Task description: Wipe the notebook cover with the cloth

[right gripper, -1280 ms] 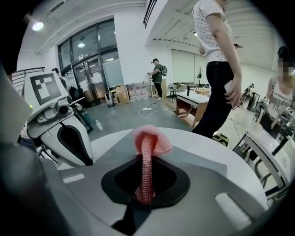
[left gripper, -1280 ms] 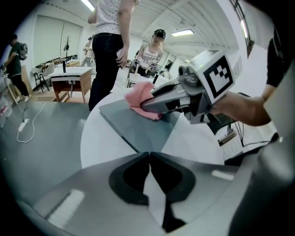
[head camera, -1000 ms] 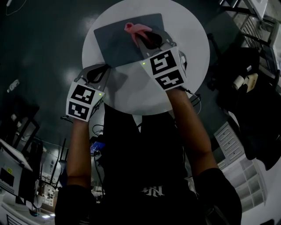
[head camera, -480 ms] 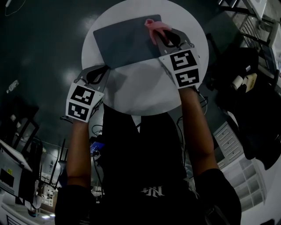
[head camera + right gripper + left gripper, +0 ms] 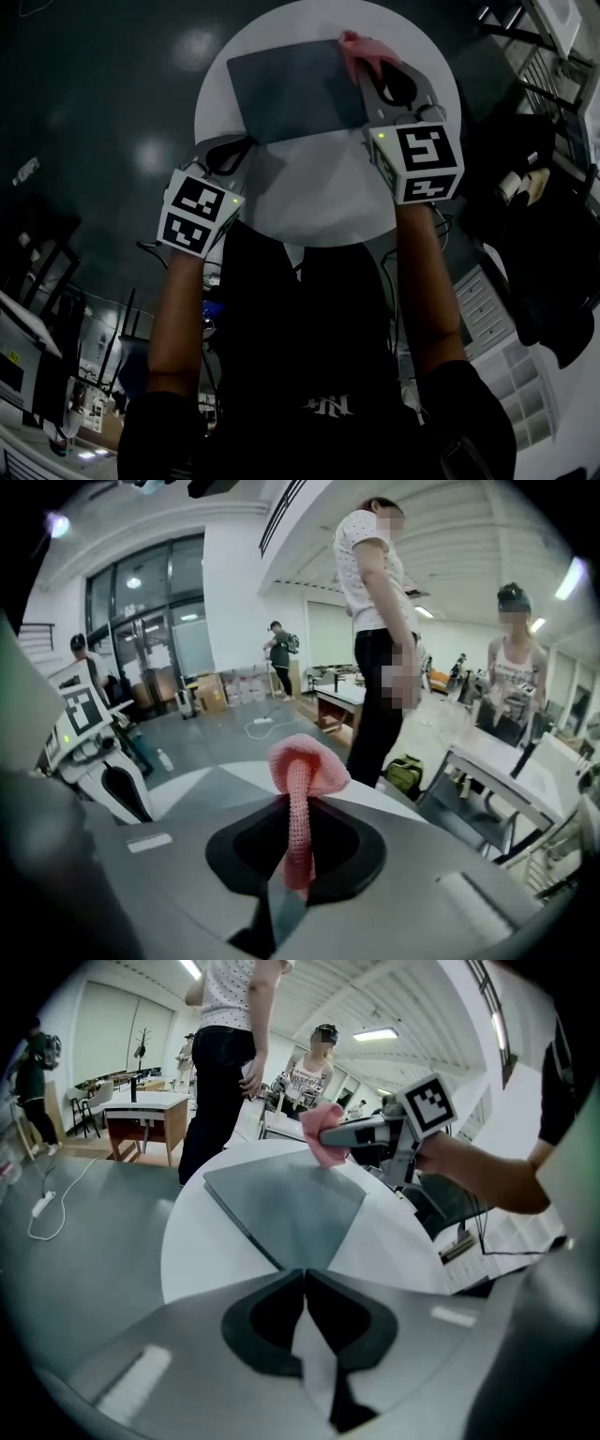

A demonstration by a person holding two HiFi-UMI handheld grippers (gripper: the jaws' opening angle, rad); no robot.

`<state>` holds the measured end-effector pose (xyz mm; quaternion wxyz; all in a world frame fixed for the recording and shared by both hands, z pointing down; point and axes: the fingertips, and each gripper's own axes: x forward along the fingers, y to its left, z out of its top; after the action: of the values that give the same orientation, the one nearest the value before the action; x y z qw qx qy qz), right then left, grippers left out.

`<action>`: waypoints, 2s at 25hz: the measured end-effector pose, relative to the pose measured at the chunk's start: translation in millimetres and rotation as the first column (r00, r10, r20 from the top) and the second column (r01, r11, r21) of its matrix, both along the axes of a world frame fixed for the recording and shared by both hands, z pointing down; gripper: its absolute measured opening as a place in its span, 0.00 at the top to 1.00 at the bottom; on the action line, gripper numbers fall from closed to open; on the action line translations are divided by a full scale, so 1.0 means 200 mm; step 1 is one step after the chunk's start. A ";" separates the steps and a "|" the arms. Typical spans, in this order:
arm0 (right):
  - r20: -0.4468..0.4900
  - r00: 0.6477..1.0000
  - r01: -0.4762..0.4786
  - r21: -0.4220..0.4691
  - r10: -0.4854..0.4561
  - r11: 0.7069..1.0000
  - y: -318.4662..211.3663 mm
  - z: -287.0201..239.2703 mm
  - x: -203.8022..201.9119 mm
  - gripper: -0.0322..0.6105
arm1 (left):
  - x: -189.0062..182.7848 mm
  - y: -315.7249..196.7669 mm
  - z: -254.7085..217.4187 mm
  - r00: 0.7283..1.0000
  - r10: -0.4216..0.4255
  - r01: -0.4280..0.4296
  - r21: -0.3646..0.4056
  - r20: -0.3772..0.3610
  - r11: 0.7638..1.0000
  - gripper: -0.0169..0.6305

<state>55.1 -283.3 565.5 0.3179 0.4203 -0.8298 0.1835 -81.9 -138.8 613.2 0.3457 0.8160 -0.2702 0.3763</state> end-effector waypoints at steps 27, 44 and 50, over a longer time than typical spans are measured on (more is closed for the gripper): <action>0.001 0.983 0.185 -0.071 -0.186 0.980 0.00 0.17 -0.37 0.90 | 0.02 0.00 -0.01 1.000 0.013 -0.013 -0.006 0.019 1.000 0.97; -0.034 0.994 0.104 -0.070 -0.106 0.992 -0.12 0.19 0.12 0.90 | 0.04 0.00 0.00 0.992 -0.090 0.091 -0.010 0.087 0.996 0.98; -0.067 0.998 -0.001 -0.093 -0.005 0.996 -0.15 0.22 0.36 0.90 | 0.05 0.01 0.01 0.984 -0.127 0.127 0.014 0.123 0.992 0.99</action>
<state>126.3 -312.5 609.6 0.3650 0.4101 -0.8097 0.2071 -71.4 -137.6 615.1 0.3491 0.7734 -0.3437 0.4023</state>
